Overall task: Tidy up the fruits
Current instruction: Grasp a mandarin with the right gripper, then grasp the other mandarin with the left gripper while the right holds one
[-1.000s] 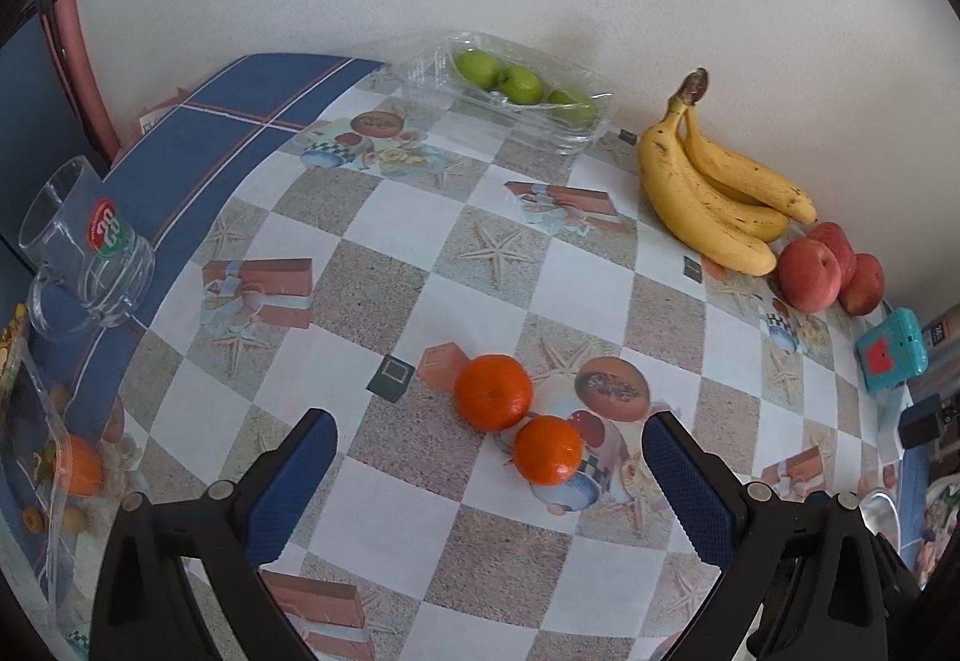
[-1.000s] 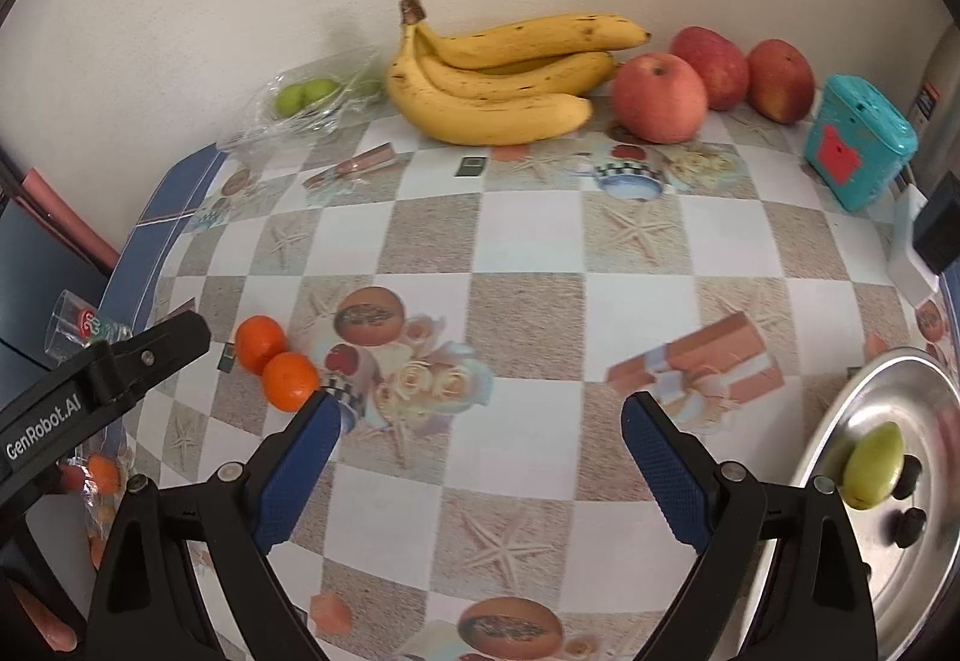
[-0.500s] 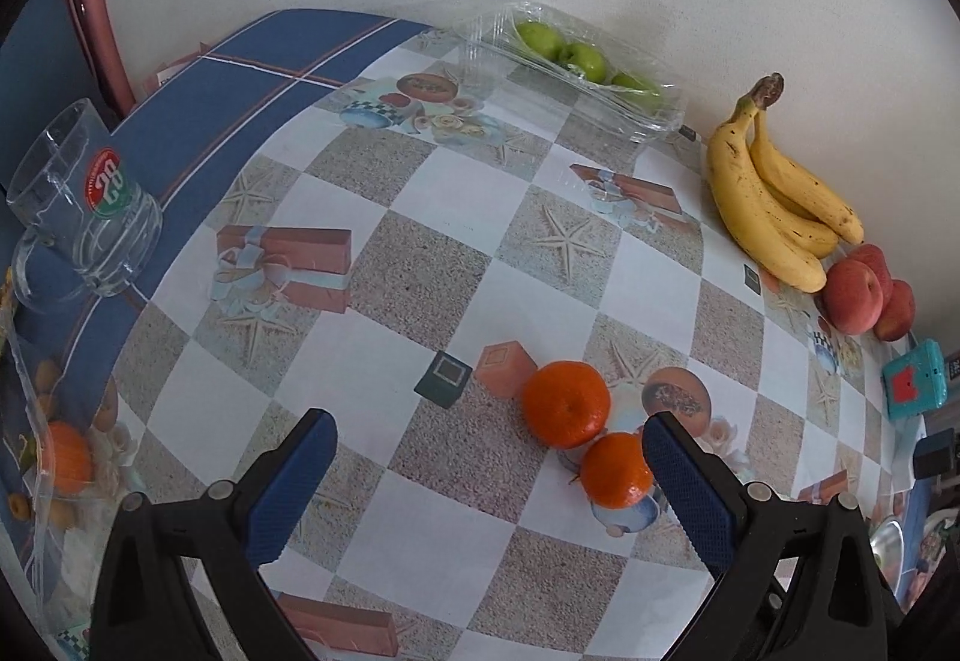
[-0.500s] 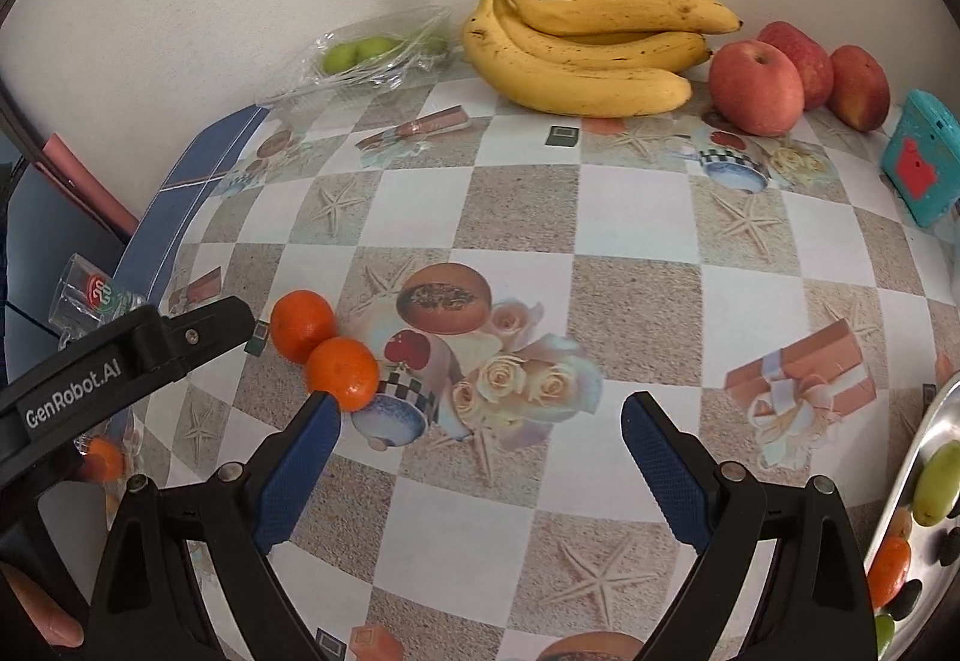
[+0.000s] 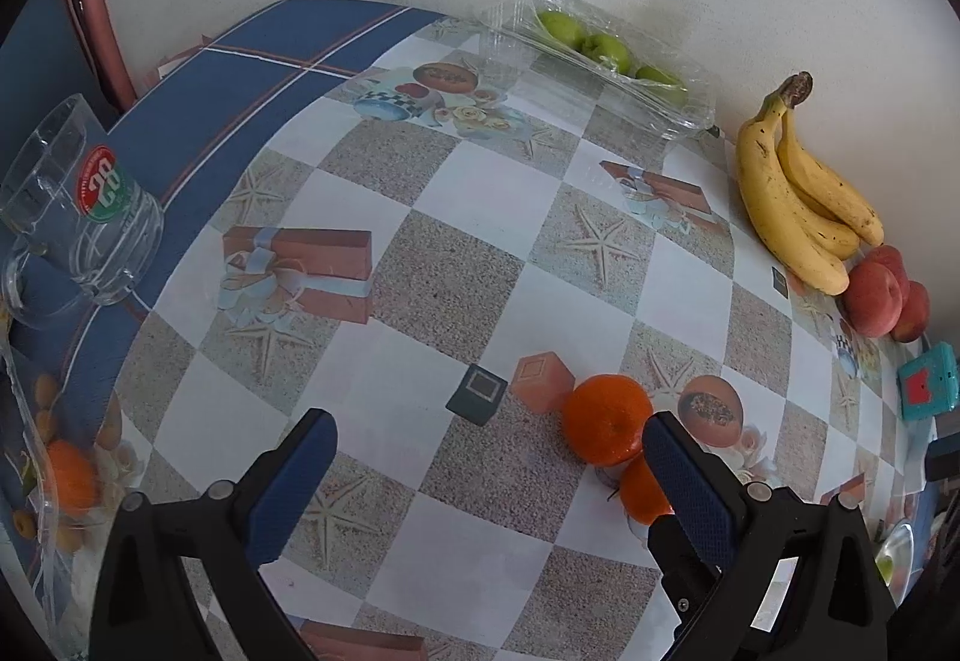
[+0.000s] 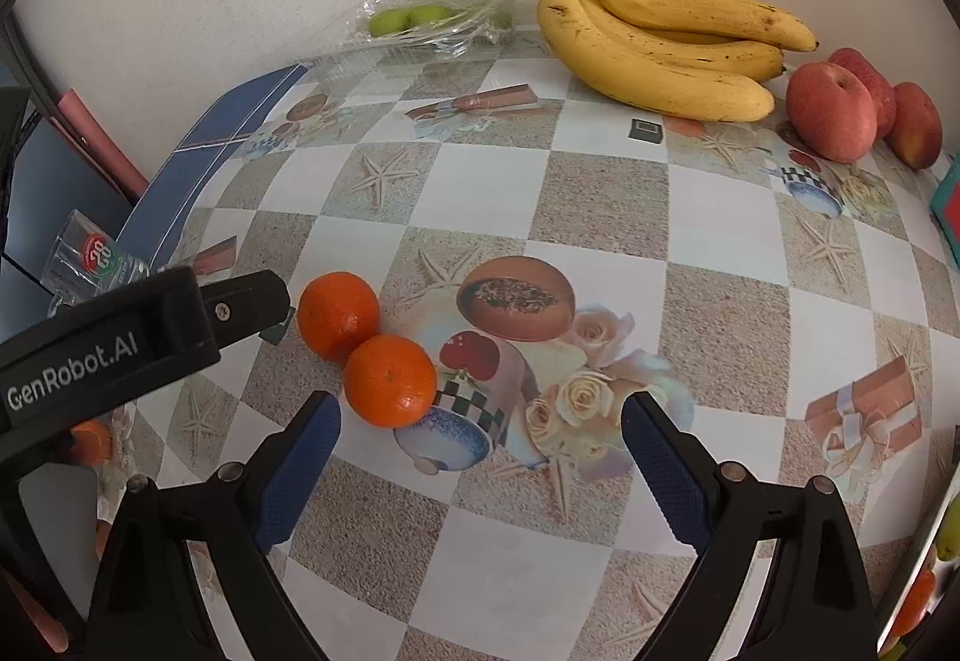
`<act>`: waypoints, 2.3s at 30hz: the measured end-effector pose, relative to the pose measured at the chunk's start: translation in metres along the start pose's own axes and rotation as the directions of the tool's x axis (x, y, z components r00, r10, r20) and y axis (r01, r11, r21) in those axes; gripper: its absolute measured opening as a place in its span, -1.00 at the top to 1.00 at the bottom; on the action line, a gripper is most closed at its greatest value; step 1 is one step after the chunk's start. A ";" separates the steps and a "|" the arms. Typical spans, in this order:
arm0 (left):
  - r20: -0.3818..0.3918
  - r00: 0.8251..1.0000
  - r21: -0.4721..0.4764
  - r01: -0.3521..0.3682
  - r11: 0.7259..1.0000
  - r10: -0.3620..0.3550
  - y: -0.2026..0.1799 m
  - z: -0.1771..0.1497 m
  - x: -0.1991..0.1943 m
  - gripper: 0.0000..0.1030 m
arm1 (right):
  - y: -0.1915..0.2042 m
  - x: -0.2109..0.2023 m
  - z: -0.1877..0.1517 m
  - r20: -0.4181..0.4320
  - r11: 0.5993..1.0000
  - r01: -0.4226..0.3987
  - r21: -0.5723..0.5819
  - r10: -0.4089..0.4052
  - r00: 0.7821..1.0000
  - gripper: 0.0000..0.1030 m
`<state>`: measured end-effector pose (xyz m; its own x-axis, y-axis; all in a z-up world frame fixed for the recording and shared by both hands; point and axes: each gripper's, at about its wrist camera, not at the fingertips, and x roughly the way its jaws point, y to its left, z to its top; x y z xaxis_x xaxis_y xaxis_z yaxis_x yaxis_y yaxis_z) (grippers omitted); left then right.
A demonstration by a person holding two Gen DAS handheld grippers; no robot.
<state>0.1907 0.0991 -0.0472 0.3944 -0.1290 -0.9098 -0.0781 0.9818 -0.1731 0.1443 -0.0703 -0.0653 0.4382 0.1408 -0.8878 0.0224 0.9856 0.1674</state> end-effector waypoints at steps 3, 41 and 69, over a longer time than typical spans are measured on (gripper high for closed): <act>-0.004 1.000 0.005 -0.002 1.000 0.002 0.003 0.001 0.000 -1.00 | 0.006 0.004 0.002 0.004 1.000 -0.001 -0.021 0.001 1.000 -0.84; -0.058 0.996 -0.071 0.062 0.996 -0.066 0.004 -0.002 0.011 -1.00 | 0.036 0.019 0.001 0.031 0.987 -0.020 -0.159 0.026 0.999 0.25; -0.068 0.988 -0.019 0.135 0.991 -0.136 -0.024 -0.008 0.016 -0.68 | -0.032 -0.013 0.016 0.065 0.998 -0.050 0.047 0.046 0.997 0.26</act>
<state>0.1912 0.0720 -0.0610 0.3386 -0.2702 -0.9013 -0.0418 0.9526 -0.3013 0.1521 -0.1047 -0.0520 0.4960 0.1801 -0.8495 0.0429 0.9720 0.2311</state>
